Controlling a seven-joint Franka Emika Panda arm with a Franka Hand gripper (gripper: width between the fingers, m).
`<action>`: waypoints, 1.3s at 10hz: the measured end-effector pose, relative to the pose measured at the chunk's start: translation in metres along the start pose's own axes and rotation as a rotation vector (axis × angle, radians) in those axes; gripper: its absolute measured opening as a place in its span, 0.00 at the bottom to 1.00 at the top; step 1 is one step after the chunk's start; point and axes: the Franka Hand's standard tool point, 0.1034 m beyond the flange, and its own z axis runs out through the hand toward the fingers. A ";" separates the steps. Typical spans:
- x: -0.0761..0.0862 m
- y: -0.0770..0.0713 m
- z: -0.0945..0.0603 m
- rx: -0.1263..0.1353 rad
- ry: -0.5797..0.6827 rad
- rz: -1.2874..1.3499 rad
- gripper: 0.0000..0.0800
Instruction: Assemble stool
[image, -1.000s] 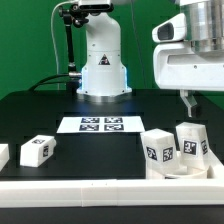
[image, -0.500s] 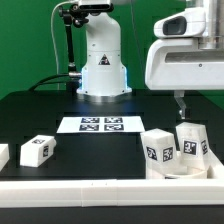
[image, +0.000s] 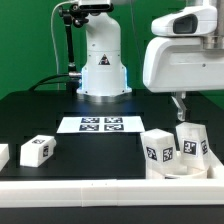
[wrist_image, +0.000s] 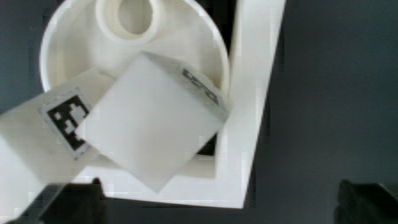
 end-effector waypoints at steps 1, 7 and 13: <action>0.000 0.001 0.000 -0.003 0.000 -0.072 0.81; 0.002 0.008 0.001 -0.092 -0.019 -0.659 0.81; -0.007 0.011 0.015 -0.087 -0.046 -0.719 0.81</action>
Offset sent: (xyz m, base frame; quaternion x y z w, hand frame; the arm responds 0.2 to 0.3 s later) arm 0.0028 0.0070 -0.0006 -0.0498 0.0072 -0.3775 0.9247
